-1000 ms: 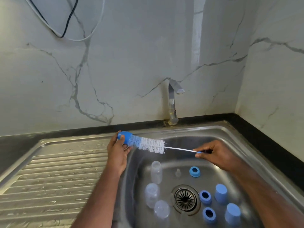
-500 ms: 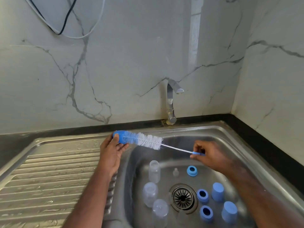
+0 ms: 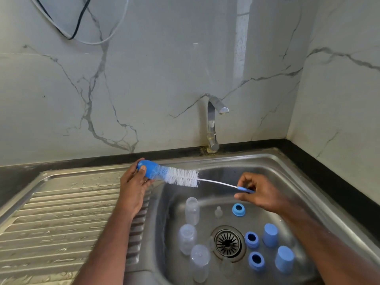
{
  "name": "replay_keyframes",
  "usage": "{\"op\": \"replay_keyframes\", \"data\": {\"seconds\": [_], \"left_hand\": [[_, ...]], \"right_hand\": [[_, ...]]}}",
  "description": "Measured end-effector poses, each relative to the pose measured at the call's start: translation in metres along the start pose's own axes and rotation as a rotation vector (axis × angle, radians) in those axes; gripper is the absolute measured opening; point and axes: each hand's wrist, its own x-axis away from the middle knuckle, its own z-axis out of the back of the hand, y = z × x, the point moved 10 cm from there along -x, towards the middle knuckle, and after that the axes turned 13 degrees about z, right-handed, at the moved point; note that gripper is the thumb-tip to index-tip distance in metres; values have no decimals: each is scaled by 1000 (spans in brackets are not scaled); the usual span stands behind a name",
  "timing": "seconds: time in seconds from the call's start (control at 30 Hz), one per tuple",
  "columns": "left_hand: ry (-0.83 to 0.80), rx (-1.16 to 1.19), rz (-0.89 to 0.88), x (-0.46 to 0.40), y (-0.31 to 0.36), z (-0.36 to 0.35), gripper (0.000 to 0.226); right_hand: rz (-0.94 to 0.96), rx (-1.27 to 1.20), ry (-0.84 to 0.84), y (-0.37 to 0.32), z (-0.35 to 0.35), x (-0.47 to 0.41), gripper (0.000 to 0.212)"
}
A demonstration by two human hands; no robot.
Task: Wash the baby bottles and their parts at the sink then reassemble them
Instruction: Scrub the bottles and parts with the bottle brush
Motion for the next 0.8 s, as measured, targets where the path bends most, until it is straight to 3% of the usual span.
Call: {"op": "replay_keyframes", "data": {"seconds": [0.07,0.13,0.2,0.23,0.33,0.37,0.4,0.47,0.53,0.63,0.67,0.7,0.8], "left_hand": [[50,-57,-29,-1,1,3,37],[78,-110,-68,-2,1,-1,38],[70,-113,-78,-2,0,-5,38],[44,-77,-57,-2,-2,-7,36],[-126,166,76,-1,-7,-14,27],[-163,222,90,-1,-6,-15,25],[-174,249,87,0,-4,-15,24],[-100,207,44,-3,-2,-8,23],[-2,52,-23,-3,-1,-3,30],[67,-160,-132,-4,5,-1,36],[60,-181,-144,-4,7,-2,35],[37,-156,-126,-5,7,-1,34],[-109,100,34,-6,2,-1,24]], "right_hand": [[-26,147,113,3,13,-2,15],[66,448,196,-17,29,-7,2],[192,670,271,-38,43,-5,14],[173,626,206,-36,40,-5,19],[-158,-29,-220,-1,-10,9,37],[-211,-171,-276,2,-23,15,37],[-196,-211,-250,1,-24,14,30],[-98,-86,-40,2,-5,5,13],[-44,108,122,3,14,-2,15],[69,535,212,-12,32,-7,8],[92,554,210,-15,32,-8,12],[85,463,154,-14,28,-9,16],[-167,-149,-167,-2,-15,7,34]]}}
